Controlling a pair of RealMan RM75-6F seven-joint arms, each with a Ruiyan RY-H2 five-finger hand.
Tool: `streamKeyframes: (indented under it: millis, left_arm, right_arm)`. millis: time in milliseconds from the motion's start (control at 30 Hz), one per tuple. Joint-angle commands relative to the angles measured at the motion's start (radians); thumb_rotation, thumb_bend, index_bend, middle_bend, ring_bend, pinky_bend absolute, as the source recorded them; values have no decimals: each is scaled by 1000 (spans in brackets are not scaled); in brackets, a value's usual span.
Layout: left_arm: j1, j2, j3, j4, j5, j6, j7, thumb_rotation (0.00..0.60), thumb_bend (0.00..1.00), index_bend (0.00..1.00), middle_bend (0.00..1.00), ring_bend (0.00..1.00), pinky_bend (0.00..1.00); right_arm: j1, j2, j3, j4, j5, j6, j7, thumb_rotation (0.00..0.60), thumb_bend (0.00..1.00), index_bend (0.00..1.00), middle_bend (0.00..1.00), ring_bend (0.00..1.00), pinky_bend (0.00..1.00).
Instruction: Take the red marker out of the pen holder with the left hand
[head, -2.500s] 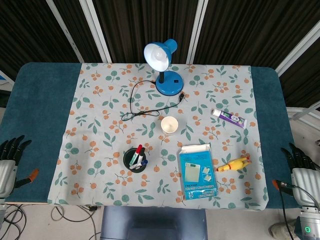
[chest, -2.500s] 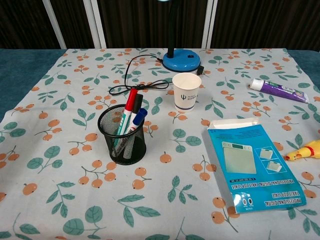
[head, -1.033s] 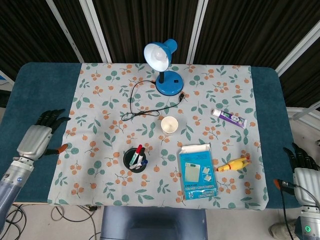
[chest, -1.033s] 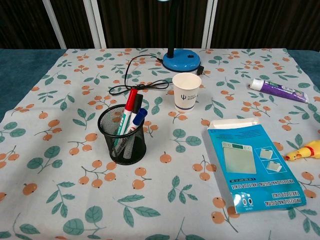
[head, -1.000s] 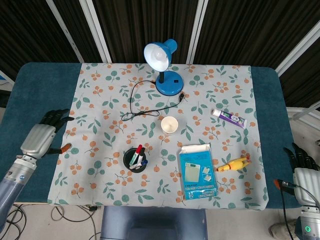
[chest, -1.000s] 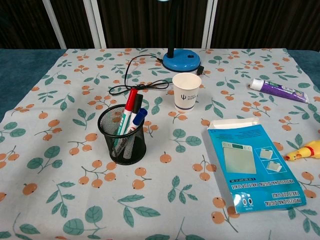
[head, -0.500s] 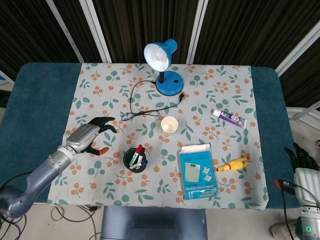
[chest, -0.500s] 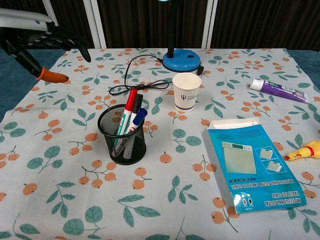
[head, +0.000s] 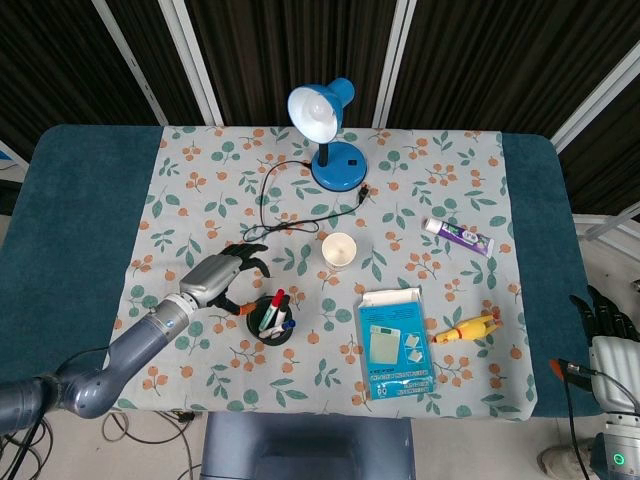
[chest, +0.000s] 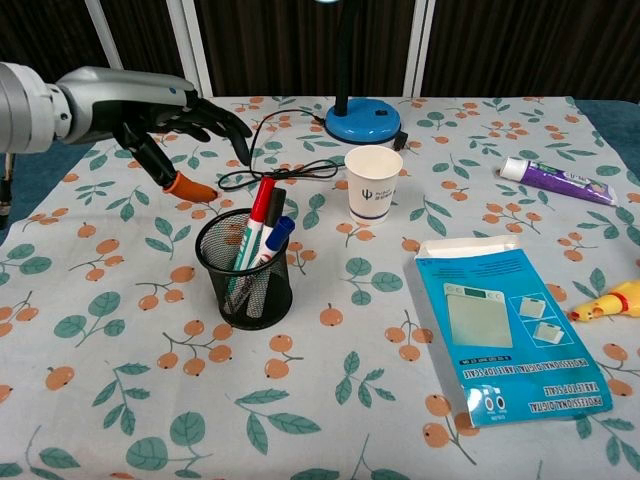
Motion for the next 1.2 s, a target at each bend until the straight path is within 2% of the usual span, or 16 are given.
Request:
streamKeyframes:
  millis: [33, 400, 867, 1200]
  left_arm:
    - [-21, -30, 12, 12, -23, 9, 20, 600, 260, 340, 68, 0, 0]
    - [-51, -88, 33, 30, -40, 54, 72, 600, 263, 402, 80, 0, 0]
    - [-86, -98, 55, 39, -100, 51, 116, 600, 321, 458, 87, 0, 0]
    - [-92, -107, 61, 51, -103, 62, 116, 600, 320, 452, 89, 0, 0]
  right_arm:
    - [0, 0, 0, 0, -1, 1, 1, 600, 164, 148, 51, 100, 182]
    - [-1, 2, -1, 1, -3, 0, 8, 600, 165, 148, 51, 100, 182]
    - [-2, 4, -1, -1, -1, -1, 10, 600, 165, 148, 51, 100, 182]
    - [-3, 4, -1, -2, 0, -1, 10, 600, 164, 148, 51, 100, 182]
